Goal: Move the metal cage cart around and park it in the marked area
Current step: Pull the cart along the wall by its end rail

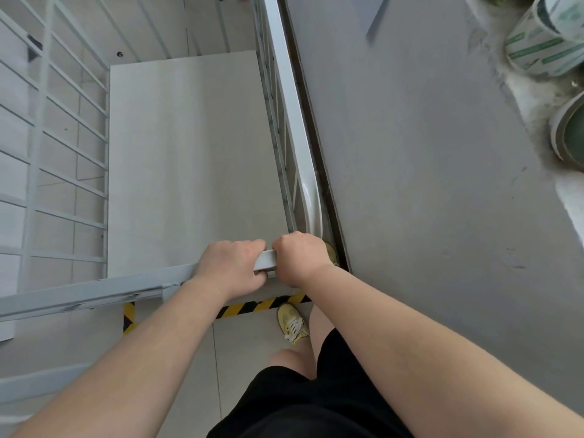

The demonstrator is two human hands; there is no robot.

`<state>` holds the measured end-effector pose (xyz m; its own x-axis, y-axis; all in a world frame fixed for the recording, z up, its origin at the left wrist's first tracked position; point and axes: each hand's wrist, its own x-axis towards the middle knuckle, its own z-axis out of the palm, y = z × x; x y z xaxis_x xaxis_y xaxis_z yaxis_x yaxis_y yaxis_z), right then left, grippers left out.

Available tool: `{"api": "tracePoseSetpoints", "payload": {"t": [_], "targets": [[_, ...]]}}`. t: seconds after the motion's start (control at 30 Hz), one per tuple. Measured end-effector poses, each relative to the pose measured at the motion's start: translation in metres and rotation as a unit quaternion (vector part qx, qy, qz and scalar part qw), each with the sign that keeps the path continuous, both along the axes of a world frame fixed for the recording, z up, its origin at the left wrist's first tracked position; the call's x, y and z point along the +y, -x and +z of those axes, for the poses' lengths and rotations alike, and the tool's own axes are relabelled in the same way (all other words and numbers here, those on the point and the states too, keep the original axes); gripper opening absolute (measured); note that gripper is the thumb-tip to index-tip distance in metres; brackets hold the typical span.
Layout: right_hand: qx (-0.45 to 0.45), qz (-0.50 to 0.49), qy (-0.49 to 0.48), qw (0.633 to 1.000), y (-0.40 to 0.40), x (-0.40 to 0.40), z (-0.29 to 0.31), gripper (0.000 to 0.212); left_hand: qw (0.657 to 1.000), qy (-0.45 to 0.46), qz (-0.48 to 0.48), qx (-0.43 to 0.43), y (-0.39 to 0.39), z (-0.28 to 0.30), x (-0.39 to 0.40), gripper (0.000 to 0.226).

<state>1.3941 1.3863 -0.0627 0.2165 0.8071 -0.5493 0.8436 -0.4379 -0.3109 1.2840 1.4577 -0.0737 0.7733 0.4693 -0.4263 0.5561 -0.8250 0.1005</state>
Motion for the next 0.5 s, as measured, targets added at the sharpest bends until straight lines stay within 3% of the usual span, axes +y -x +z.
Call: {"api": "tracePoseSetpoints", "payload": {"t": [0.17, 0.5], "targets": [[-0.004, -0.002, 0.009, 1.000, -0.0004, 0.0004, 0.0023, 0.020, 0.999, -0.035, -0.024, -0.017, 0.0022, 0.0003, -0.0027, 0.026], [-0.015, 0.007, 0.018, 1.000, 0.0003, 0.0020, 0.0026, 0.021, 0.999, -0.009, -0.019, -0.032, 0.0068, 0.0013, 0.0018, 0.027]]}}
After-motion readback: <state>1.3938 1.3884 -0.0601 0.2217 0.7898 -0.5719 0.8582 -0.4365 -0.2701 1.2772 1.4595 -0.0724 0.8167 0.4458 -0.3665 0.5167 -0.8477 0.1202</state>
